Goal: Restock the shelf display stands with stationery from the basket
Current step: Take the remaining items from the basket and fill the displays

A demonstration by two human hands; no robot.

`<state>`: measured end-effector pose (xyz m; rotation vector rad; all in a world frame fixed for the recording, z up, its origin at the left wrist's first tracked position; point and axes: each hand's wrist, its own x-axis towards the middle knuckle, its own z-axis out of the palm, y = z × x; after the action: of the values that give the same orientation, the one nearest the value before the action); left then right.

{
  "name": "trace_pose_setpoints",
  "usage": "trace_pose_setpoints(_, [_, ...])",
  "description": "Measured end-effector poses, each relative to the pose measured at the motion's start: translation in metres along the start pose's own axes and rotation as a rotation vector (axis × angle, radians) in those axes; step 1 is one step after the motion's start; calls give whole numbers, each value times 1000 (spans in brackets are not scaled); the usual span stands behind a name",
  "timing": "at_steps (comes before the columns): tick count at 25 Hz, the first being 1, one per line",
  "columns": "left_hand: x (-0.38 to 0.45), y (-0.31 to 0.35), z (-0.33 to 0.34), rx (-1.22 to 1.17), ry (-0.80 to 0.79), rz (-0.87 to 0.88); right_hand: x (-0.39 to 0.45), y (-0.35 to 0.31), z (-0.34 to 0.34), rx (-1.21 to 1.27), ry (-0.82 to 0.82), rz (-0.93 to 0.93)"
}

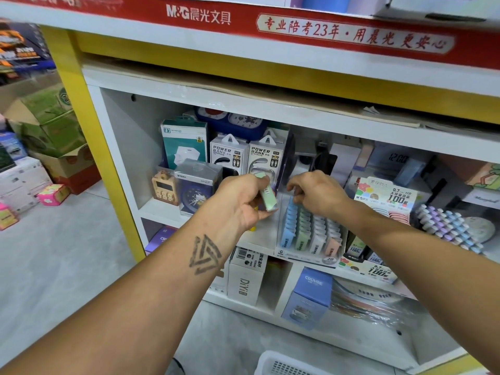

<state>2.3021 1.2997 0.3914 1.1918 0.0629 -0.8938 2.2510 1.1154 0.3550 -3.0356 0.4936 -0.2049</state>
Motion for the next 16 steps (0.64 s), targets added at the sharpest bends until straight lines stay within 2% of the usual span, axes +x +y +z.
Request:
trace_pose_setpoints(9, [2,-4,0,108,77,55,2,5,10,140,35,15])
trace_pose_setpoints(14, [6,-4,-1,10,56,53,0,8,10,29,-57,1])
trace_pose_setpoints(16, [8,-4,0,-45,65,48,-5,6,-2,89,-39,-23])
